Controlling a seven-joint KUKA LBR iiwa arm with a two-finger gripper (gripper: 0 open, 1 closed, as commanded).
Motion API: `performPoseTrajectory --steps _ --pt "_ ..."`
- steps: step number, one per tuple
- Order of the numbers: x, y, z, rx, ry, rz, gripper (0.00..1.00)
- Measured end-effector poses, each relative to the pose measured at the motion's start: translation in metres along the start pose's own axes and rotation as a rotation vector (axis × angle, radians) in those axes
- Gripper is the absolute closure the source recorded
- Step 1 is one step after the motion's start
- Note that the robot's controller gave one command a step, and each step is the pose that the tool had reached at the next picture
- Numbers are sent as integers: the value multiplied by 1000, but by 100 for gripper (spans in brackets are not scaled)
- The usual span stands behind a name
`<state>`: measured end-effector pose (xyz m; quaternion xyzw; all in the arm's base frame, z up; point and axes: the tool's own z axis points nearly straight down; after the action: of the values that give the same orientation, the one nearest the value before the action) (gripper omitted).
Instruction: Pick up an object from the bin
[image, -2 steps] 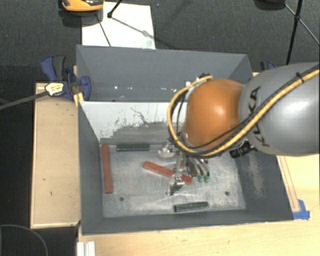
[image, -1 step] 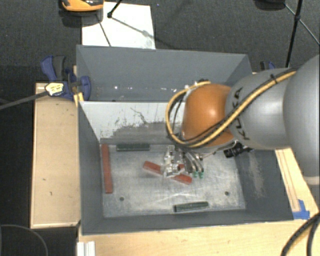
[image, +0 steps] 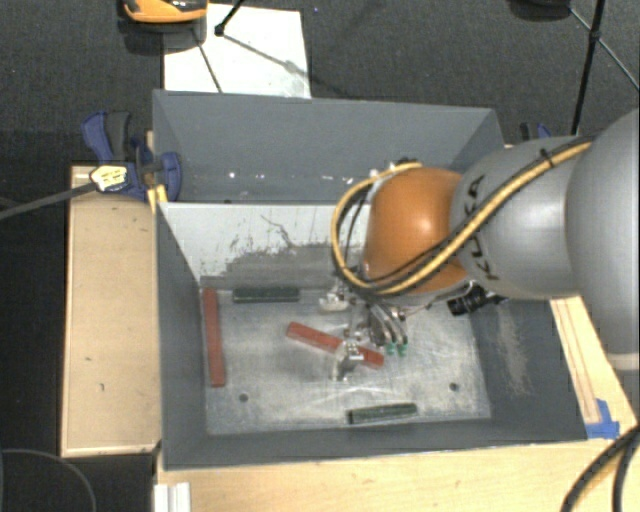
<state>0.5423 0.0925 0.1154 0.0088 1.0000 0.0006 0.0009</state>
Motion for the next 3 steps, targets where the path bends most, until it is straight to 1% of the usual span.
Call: performPoseTrajectory --steps 1,2,3 --pt "0 0 0 0 0 2 0" --pt "-3 14 40 -4 -7 71 100" --pt "-3 14 40 -4 -7 71 100"
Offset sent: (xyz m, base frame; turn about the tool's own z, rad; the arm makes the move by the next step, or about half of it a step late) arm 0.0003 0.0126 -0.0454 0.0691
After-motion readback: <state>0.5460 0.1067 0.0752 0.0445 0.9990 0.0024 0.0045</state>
